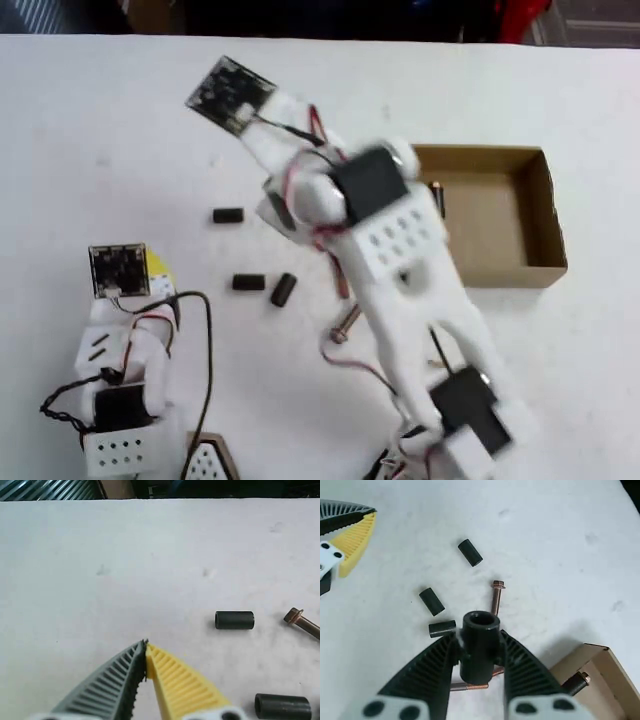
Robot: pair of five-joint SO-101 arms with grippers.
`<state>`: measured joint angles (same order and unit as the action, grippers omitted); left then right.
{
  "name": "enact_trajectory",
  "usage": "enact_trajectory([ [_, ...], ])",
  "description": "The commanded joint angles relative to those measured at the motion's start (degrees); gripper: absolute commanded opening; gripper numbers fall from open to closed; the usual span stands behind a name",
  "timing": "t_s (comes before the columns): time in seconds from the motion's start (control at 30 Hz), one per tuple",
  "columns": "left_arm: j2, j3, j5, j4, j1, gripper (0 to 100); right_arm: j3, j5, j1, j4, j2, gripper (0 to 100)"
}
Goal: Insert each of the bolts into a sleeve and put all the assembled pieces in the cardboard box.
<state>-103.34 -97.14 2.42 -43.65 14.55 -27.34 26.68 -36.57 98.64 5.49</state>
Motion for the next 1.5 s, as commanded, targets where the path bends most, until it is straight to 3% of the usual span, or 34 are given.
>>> enact_trajectory([
  [0.0, -0.31, 0.09, -0.26, -0.18, -2.68, 2, 5.63, -0.44, 0.22, 2.24, 14.46, 1.7],
  [0.33, -0.31, 0.09, -0.26, -0.18, -10.77, 2, 21.98, -0.44, 9.36, 2.07, 34.95, 1.7],
  [0.77, -0.31, 0.09, -0.62, -5.71, -12.35, 2, 57.41, -0.44, 19.21, -13.49, 64.31, 1.7],
  [1.0, -0.22, 9.23, -0.79, -18.2, -12.53, 2, 80.18, -0.44, 22.73, -25.71, 80.66, 1.7],
  [1.27, 0.04, 15.74, -3.08, -22.15, -18.68, 2, 92.48, -0.44, 22.9, -35.56, 86.55, 1.6],
  [1.47, 1.63, 19.69, -2.99, -22.68, -19.38, 2, 100.31, -0.44, 22.9, -44.62, 86.9, 1.6],
])
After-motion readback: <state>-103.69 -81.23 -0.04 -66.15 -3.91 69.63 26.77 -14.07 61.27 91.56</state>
